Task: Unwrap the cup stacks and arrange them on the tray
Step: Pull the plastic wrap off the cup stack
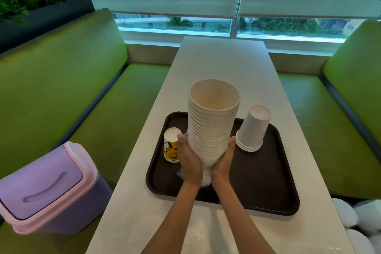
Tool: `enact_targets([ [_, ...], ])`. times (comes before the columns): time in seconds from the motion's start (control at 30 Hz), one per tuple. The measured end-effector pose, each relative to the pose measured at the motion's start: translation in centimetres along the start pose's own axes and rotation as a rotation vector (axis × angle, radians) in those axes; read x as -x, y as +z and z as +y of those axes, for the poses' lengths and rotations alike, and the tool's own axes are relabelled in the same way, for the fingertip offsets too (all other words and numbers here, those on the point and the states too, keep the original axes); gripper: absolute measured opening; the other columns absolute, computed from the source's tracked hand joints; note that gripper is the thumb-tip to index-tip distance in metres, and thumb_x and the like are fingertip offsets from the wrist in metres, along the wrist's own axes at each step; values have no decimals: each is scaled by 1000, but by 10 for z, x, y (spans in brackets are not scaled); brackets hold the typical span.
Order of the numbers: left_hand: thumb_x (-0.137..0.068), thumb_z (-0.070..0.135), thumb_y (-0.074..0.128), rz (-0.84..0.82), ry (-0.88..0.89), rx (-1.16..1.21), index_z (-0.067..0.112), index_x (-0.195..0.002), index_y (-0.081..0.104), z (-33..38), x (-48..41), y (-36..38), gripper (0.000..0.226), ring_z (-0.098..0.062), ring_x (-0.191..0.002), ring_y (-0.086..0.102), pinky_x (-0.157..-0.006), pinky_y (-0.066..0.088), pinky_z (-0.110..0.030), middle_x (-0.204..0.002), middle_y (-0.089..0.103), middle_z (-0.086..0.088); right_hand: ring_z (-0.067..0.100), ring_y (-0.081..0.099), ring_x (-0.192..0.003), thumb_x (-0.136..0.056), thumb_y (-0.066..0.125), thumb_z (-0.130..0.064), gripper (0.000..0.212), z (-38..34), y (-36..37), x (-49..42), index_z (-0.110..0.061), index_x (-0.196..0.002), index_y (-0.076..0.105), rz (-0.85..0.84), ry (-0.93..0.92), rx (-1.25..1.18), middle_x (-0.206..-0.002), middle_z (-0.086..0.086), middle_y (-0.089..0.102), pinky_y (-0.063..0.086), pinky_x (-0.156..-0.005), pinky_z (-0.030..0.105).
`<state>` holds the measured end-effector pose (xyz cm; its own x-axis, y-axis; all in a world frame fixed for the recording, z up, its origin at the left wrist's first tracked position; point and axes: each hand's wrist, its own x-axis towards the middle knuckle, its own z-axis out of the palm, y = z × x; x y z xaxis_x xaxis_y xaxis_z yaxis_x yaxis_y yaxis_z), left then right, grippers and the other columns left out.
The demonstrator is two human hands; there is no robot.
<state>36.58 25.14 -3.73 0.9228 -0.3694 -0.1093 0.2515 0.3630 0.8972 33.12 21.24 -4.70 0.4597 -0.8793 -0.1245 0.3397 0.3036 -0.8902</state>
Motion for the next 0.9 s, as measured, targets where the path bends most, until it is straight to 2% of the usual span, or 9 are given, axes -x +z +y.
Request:
enact_targets([
  [0.17,-92,51,30,-12,-73,-14,30,-108,59,-11,12,-10,40,-20,-108,61,-88,49,-32,-107,67,0,10,63,-92,-103,23,-39,43,13,-12,6,-23,-98,62,13,155,-31,-98,-1,67,48,-78,23],
  [0.27,-98,47,22,-14,-79,-86,34,-105,57,-8,15,-14,38,-17,-108,59,-88,46,-28,-105,66,5,6,60,-84,-105,25,-29,39,6,-17,8,-24,-88,60,22,124,88,-88,-6,64,46,-73,19],
  [0.33,-100,44,19,-2,-85,-106,35,-100,55,0,19,-14,37,-15,-109,56,-90,42,-28,-104,63,9,14,59,-92,-106,27,-25,39,-3,-22,6,-20,-88,61,16,69,177,-90,-1,65,47,-83,24],
  [0.43,-95,53,19,-30,-53,-134,32,-113,58,15,23,-18,48,-14,-118,52,-103,38,-34,-118,62,7,18,57,-116,-99,31,-42,47,-29,-29,-1,-12,-122,59,-79,-61,206,-122,7,64,41,-103,36],
  [0.53,-84,67,25,-109,126,-240,27,-138,45,36,25,-20,70,-10,-131,44,-114,31,-41,-141,49,6,13,59,-110,-78,40,-65,69,-99,-16,-10,-18,-125,54,-163,-226,180,-128,9,58,44,-94,24],
  [0.6,-76,82,31,-172,267,-319,29,-141,37,54,30,-17,84,-5,-132,41,-111,34,-30,-146,42,8,15,57,-112,-67,48,-74,72,-148,-4,-8,-26,-120,53,-307,-362,371,-131,9,56,45,-88,17],
  [0.67,-67,89,41,-252,355,-391,25,-147,29,67,32,-12,103,-5,-135,38,-108,36,-26,-150,36,6,12,53,-114,-71,57,-70,72,-189,11,-2,-29,-129,48,-481,-450,712,-134,5,53,43,-84,11],
  [0.8,-58,77,66,-336,385,-515,30,-145,24,84,33,3,107,-9,-132,42,-105,41,-26,-148,37,8,10,46,-111,-63,68,-64,96,-229,42,7,-24,-145,38,-701,-469,1341,-137,2,47,42,-97,27],
  [0.9,-56,61,77,-324,412,-592,31,-144,23,89,38,11,108,-3,-125,43,-93,36,-2,-141,41,12,19,45,-121,-68,75,-59,94,-236,57,10,-20,-145,38,-777,-451,1638,-138,5,45,36,-98,31],
])
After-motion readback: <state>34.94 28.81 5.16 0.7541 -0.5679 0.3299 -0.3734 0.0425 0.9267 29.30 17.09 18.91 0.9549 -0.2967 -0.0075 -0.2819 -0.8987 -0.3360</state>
